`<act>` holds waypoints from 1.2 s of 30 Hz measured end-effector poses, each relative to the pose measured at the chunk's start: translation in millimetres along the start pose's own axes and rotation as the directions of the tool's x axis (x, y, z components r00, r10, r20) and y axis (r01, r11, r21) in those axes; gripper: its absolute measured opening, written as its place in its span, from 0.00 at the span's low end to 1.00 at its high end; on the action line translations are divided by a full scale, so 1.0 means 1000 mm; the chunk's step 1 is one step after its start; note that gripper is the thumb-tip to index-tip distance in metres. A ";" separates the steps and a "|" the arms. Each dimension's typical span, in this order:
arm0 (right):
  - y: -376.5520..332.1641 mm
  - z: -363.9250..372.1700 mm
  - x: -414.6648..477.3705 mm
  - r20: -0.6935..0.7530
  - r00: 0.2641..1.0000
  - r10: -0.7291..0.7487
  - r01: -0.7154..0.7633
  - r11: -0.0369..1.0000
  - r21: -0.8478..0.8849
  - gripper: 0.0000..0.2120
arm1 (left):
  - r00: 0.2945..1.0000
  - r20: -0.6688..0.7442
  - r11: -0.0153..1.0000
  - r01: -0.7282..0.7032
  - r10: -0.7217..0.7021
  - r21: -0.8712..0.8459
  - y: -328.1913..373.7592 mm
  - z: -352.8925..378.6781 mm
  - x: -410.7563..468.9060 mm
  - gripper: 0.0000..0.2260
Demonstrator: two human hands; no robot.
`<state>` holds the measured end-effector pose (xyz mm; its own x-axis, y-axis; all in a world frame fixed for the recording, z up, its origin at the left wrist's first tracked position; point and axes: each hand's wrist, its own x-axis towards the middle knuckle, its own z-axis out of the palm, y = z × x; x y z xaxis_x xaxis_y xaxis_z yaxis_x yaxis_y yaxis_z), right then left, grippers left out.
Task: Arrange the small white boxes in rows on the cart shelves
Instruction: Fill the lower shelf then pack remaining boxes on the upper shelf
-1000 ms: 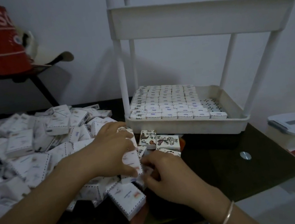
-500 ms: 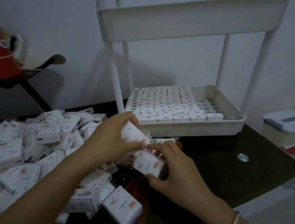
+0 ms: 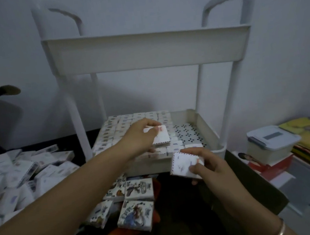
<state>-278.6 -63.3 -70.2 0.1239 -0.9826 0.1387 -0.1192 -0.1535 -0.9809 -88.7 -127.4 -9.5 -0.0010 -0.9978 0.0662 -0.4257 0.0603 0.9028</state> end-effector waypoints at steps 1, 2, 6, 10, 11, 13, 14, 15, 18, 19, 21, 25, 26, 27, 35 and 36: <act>0.001 -0.008 0.004 -0.031 1.000 -0.001 0.000 1.000 -0.019 0.19 | 0.999 0.022 0.996 0.050 -0.049 -0.070 0.005 0.008 0.008 0.09; 0.001 -0.015 0.007 -0.063 0.998 -0.009 0.006 0.999 -0.047 0.18 | 0.994 0.052 0.984 0.100 -0.094 -0.145 0.010 0.015 0.016 0.10; -0.001 -0.045 0.019 -0.124 0.990 -0.059 0.053 0.997 -0.055 0.20 | 0.969 0.160 0.917 0.231 -0.187 -0.325 0.024 0.037 0.043 0.15; 0.000 -0.064 0.026 -0.185 0.981 -0.058 0.030 0.988 -0.150 0.25 | 0.970 0.165 0.888 0.233 -0.180 -0.397 0.027 0.053 0.061 0.15; 0.002 -0.067 0.027 -0.203 0.977 -0.068 0.027 0.979 -0.200 0.26 | 0.974 0.146 0.898 0.218 -0.174 -0.383 0.027 0.058 0.065 0.16; 0.004 -0.072 0.031 -0.217 0.971 -0.103 0.048 0.968 -0.245 0.21 | 0.982 0.105 0.918 0.182 -0.154 -0.353 0.024 0.067 0.074 0.16; 0.006 -0.074 0.032 -0.217 0.969 -0.119 0.061 0.964 -0.258 0.17 | 0.988 0.085 0.936 0.151 -0.131 -0.319 0.023 0.070 0.077 0.17; 0.008 -0.075 0.034 -0.220 0.967 -0.130 0.066 0.958 -0.279 0.15 | 0.992 0.070 0.956 0.119 -0.104 -0.268 0.021 0.074 0.081 0.18; 0.016 -0.077 0.037 -0.268 0.952 -0.145 0.037 0.928 -0.372 0.13 | 0.995 0.093 0.990 0.050 -0.038 -0.132 0.016 0.082 0.085 0.21; 0.020 -0.078 0.038 -0.287 0.947 -0.142 0.022 0.923 -0.384 0.13 | 0.993 0.119 0.995 0.020 -0.008 -0.102 0.015 0.085 0.086 0.22; 0.026 -0.080 0.038 -0.303 0.944 -0.128 0.001 0.922 -0.388 0.13 | 0.981 0.182 0.998 -0.059 0.064 -0.029 0.012 0.087 0.086 0.23; 0.034 -0.084 0.039 -0.308 0.941 -0.140 -0.005 0.904 -0.427 0.13 | 0.911 0.363 0.912 -0.306 0.196 0.273 0.008 0.086 0.085 0.23; 0.035 -0.084 0.039 -0.312 0.939 -0.146 -0.004 0.902 -0.432 0.13 | 0.891 0.403 0.854 -0.368 0.211 0.367 0.010 0.085 0.085 0.22; 0.035 -0.084 0.038 -0.315 0.937 -0.152 0.000 0.901 -0.435 0.13 | 0.875 0.433 0.800 -0.412 0.214 0.437 0.011 0.085 0.085 0.22; 0.032 -0.086 0.028 -0.316 0.927 -0.205 0.073 0.920 -0.384 0.12 | 0.863 0.423 0.743 -0.470 0.275 0.476 0.019 0.088 0.085 0.26; 0.029 -0.085 0.027 -0.306 0.926 -0.220 0.094 0.921 -0.378 0.12 | 0.855 0.407 0.703 -0.504 0.321 0.503 0.019 0.087 0.084 0.26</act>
<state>-362.8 -102.9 -83.4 -0.1602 -0.9087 0.3856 -0.4704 -0.2732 -0.8391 -175.9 -212.4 -23.9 -0.5063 -0.8447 0.1735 -0.7534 0.5311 0.3877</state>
